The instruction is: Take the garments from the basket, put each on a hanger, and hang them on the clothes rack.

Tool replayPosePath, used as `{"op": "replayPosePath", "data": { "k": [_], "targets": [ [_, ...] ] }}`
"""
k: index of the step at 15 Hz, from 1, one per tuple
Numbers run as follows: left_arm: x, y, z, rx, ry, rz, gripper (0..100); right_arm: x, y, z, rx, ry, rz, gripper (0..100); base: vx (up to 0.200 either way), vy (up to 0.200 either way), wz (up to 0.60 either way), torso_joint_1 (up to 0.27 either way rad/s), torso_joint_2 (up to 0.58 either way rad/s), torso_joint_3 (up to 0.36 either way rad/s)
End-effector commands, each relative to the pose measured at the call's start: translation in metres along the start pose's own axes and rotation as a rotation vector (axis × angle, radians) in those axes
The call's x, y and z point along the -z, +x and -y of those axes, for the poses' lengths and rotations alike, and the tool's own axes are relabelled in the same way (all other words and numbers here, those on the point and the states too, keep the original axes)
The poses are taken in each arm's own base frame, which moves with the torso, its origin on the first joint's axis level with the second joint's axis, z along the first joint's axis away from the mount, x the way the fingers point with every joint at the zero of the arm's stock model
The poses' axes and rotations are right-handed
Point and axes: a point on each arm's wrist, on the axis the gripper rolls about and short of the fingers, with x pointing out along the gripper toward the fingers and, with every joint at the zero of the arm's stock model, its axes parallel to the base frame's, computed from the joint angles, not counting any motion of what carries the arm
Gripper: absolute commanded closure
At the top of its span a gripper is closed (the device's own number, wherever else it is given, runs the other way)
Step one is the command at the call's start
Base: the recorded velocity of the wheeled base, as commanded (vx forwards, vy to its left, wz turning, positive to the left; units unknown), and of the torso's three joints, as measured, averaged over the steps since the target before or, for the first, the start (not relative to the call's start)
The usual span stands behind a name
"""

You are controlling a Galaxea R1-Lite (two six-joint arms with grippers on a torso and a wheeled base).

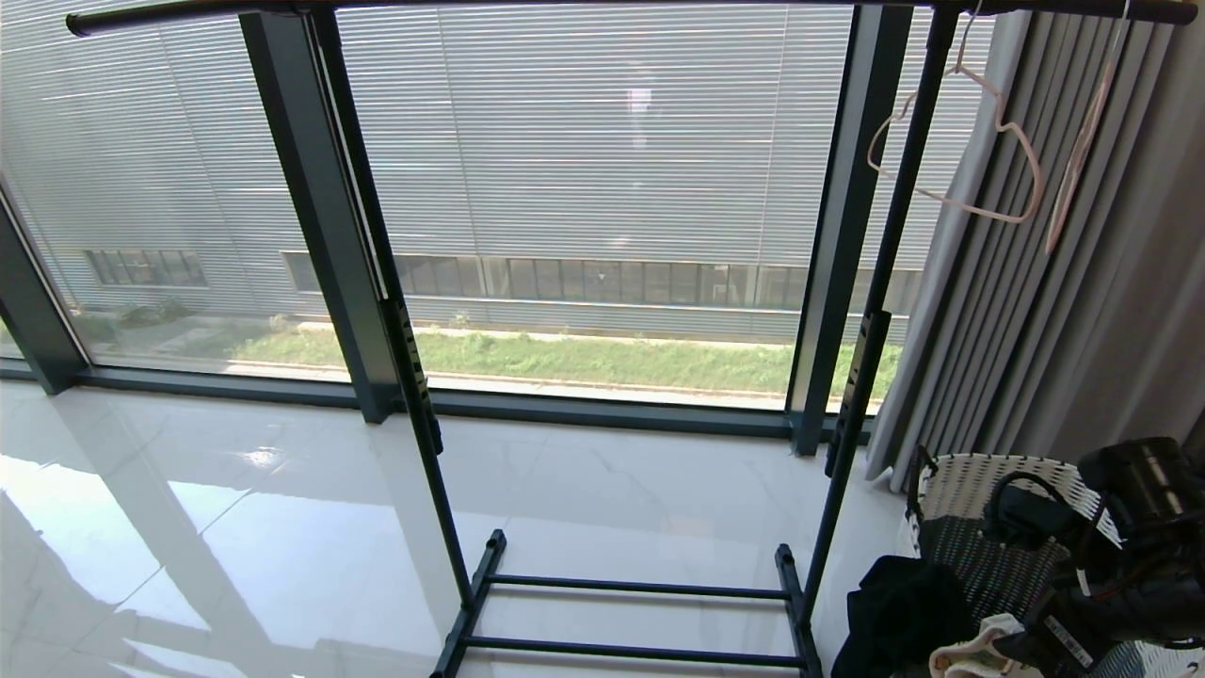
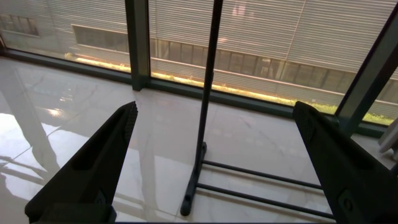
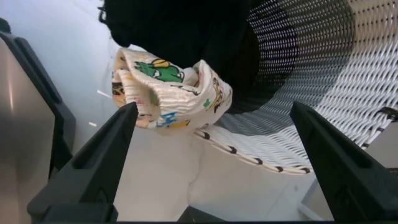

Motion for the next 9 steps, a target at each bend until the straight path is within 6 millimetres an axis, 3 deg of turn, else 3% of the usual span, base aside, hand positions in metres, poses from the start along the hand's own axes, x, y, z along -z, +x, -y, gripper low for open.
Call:
{"op": "replayPosePath", "data": {
  "k": [1,9],
  "targets": [
    [0.0,0.0,0.0,-0.001,-0.001,0.0,0,0.002,0.011,-0.001,-0.019,-0.003,-0.045,0,0.0,0.0,0.0,0.0,0.0,0.0],
    [0.0,0.0,0.0,-0.001,-0.001,0.0,0,-0.002,0.029,0.003,0.046,0.005,-0.051,0,0.0,0.0,0.0,0.0,0.0,0.0]
  ]
}}
